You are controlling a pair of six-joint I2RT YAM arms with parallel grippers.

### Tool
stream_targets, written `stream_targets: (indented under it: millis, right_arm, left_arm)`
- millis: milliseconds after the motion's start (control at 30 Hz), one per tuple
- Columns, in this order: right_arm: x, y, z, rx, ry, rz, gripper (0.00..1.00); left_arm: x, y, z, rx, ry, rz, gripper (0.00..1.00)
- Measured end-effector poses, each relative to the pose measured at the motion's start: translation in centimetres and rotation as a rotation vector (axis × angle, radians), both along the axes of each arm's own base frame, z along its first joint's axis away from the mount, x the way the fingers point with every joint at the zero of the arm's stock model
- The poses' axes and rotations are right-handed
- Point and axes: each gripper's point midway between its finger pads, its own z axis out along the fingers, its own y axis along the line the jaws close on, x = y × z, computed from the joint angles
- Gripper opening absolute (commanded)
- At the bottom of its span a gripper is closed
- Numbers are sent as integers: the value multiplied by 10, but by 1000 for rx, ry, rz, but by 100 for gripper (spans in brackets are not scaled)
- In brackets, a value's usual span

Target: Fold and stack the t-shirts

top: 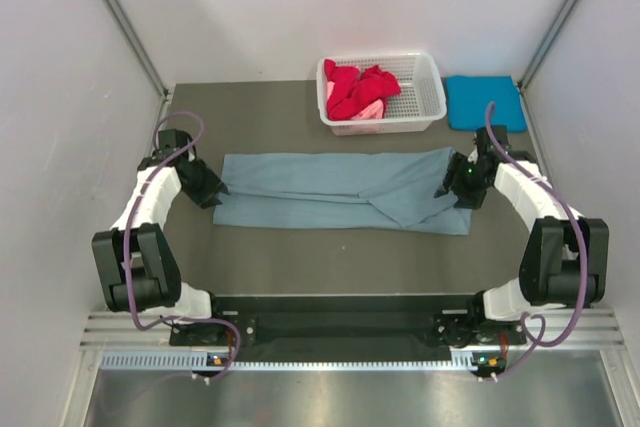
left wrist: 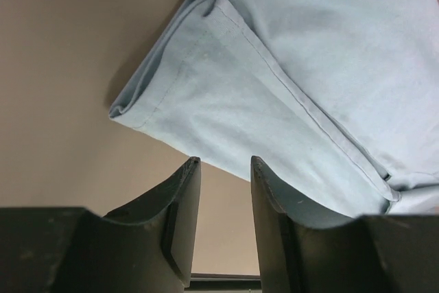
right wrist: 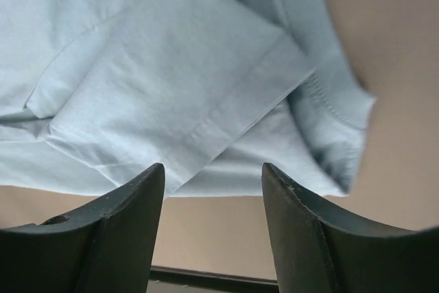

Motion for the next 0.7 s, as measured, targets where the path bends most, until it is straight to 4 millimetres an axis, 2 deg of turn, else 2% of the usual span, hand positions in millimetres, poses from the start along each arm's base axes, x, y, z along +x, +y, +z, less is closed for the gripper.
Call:
stream_targets:
  millis: [100,233,467,700]
  right_arm:
    - [-6,8,-11,58,33,-41,59]
    - [-4,15,-22,107,45,-87,57]
    - [2,18,-37,131,76,-130,52]
    - [3,17,-44,125,91,-140,49]
  left_arm:
    - [-4,-2,1,-9,-5,-4,40]
    - [-12,-6,2,-20,-4,-9,40]
    - [-12,-7,4,-27,-11,-12,40]
    - [-12,-8,4,-31,-12,-13,39]
